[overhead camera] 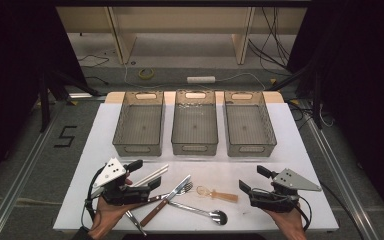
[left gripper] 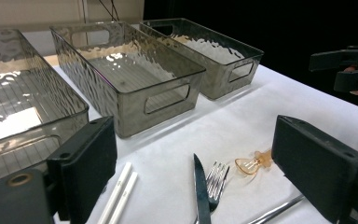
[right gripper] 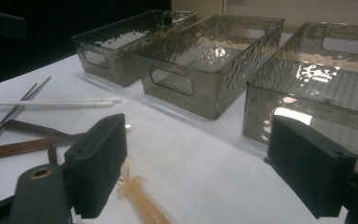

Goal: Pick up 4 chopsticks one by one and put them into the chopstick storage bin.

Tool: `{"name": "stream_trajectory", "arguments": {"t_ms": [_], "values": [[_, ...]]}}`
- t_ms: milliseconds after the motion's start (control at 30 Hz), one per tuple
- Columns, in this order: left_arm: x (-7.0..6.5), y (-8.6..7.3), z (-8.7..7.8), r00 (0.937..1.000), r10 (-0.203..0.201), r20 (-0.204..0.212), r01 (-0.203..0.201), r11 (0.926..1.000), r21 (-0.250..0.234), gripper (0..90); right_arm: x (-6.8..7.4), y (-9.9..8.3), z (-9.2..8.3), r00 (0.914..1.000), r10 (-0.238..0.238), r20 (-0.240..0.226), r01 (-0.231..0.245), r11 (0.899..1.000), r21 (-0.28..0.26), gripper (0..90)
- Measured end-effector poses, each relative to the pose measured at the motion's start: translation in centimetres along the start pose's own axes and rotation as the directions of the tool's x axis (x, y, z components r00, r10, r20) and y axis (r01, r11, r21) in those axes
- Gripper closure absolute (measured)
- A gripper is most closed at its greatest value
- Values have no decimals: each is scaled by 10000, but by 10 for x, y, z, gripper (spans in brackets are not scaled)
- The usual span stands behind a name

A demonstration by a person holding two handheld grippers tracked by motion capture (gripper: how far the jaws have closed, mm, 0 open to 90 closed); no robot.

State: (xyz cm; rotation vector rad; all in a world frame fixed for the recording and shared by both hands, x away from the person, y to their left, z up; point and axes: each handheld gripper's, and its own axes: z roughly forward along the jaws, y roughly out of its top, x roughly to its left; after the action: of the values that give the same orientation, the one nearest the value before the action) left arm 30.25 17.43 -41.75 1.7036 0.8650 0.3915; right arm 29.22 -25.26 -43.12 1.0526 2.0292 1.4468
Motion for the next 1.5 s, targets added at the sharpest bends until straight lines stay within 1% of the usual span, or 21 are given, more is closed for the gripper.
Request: {"name": "stream_trajectory", "arguments": {"t_ms": [167, 300, 367, 467, 533, 633, 700, 833, 900, 933, 1000, 1033, 1100, 1133, 1233, 1267, 1333, 1367, 1400, 1433, 1500], "values": [[1, 2, 0, 10000, 65, -38, -65, 9998, 183, 136, 0, 0, 1, 10000, 32, -17, -32, 10000, 44, 205], [4, 3, 1, 9999, -18, -117, 23, 9990, 449, 139, -1, 0, 1, 10000, 56, -53, -56, 10000, 66, 204], [4, 5, 1, 9998, 39, -186, -28, 9982, 593, 141, 0, 0, 1, 10000, 60, -57, -59, 10000, 71, 204], [3, 11, 0, 9993, 297, -229, -275, 9955, 901, 145, 0, 0, 0, 10000, 47, -33, -47, 9999, 99, 204], [3, 16, 0, 9982, 515, -307, -476, 9921, 1160, 146, -1, 1, 0, 10000, 76, -63, -75, 9999, 116, 205], [7, 24, 1, 9977, 562, -375, -492, 9846, 1676, 146, -1, 1, 0, 9999, 90, -71, -88, 9998, 188, 205], [11, 27, 3, 9970, 675, -368, -580, 9749, 2150, 157, -1, 1, 0, 9999, 101, -67, -99, 9996, 248, 207], [22, 32, 10, 9947, 882, -534, -673, 9479, 3115, 157, -2, 1, 1, 9998, 154, -130, -149, 9993, 354, 207], [29, 34, 15, 9932, 972, -635, -671, 9269, 3693, 158, -1, 1, 2, 9997, 160, -173, -152, 9990, 430, 207], [33, 35, 17, 9927, 1032, -624, -699, 9143, 3990, 160, -1, 0, 3, 9996, 179, -216, -169, 9987, 474, 207], [38, 36, 21, 9913, 1115, -692, -707, 8982, 4338, 180, -1, 0, 4, 9995, 147, -279, -133, 9986, 506, 207], [41, 36, 23, 9907, 1154, -723, -698, 8864, 4576, 184, -1, 0, 4, 9994, 134, -307, -117, 9985, 528, 207], [46, 37, 28, 9904, 1225, -647, -724, 8557, 5123, 184, 0, 0, 4, 9993, 154, -352, -134, 9983, 574, 207], [48, 37, 30, 9884, 1343, -712, -766, 8443, 5303, 191, 0, 0, 4, 9992, 158, -370, -136, 9981, 604, 207], [56, 38, 36, 9880, 1388, -675, -734, 8072, 5857, 205, 0, 0, 4, 9989, 199, -434, -170, 9976, 666, 207], [59, 39, 38, 9889, 1339, -642, -673, 7894, 6102, 213, 0, 0, 5, 9988, 202, -449, -171, 9975, 680, 207], [65, 38, 43, 9868, 1449, -725, -642, 7607, 6459, 227, -1, 0, 5, 9987, 205, -466, -171, 9972, 722, 207], [68, 38, 44, 9861, 1494, -720, -668, 7551, 6522, 239, -1, -1, 5, 9986, 232, -476, -196, 9970, 746, 207], [72, 37, 45, 9872, 1410, -744, -569, 7477, 6616, 243, -1, -1, 5, 9985, 247, -489, -210, 9969, 756, 207], [75, 36, 46, 9879, 1343, -772, -493, 7449, 6654, 246, -1, -1, 6, 9984, 245, -502, -205, 9968, 772, 207], [80, 33, 45, 9891, 1275, -731, -445, 7339, 6778, 258, -1, -1, 6, 9983, 258, -528, -215, 9966, 799, 207]]}}
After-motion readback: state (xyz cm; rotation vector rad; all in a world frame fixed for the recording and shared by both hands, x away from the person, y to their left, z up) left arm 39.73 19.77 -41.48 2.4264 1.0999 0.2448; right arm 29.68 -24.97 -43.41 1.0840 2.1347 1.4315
